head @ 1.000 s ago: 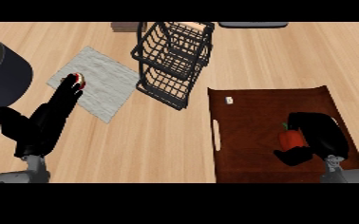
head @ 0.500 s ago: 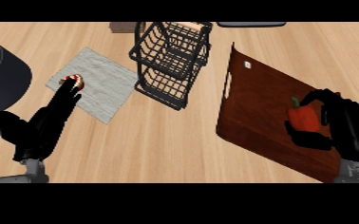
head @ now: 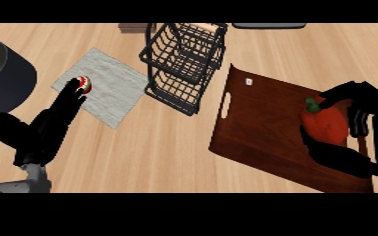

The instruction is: Pick the bell pepper from the tray and place it in the tiered basket

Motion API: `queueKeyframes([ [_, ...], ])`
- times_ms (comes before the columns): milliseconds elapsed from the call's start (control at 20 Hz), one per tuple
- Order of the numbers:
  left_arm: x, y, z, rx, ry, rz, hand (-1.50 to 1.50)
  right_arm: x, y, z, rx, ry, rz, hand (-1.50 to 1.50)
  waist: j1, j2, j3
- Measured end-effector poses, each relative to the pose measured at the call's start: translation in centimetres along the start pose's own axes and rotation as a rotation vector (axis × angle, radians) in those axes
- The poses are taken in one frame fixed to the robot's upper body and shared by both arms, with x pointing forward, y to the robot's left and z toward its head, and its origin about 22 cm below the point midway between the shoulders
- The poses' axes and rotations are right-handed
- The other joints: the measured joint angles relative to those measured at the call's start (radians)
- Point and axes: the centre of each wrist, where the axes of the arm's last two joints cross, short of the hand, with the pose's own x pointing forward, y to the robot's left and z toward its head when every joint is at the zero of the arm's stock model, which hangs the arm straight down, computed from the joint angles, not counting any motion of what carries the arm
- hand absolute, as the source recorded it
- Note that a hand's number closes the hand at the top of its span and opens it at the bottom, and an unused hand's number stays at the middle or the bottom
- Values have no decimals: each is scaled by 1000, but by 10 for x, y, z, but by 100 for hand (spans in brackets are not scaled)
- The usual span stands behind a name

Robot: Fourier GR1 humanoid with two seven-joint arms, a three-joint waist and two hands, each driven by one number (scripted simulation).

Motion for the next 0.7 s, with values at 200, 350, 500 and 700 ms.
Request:
queueKeyframes([
  [200, 0, -5, -6, -9, -2, 0, 0, 40, -4, -12, 37, -25, -26, 150, 7, 2, 0],
  [350, 1, -10, -8, -14, -10, -4, 0, 70, 2, -27, 58, -40, -35, 150, 12, 2, 0],
  [500, 1, -9, -11, -16, -5, -2, 0, 103, 12, -47, 67, -44, -47, 150, 17, 4, 0],
  [700, 0, -12, -8, -22, -7, -4, 0, 136, 34, -71, 89, -32, -57, 150, 21, 4, 0],
])
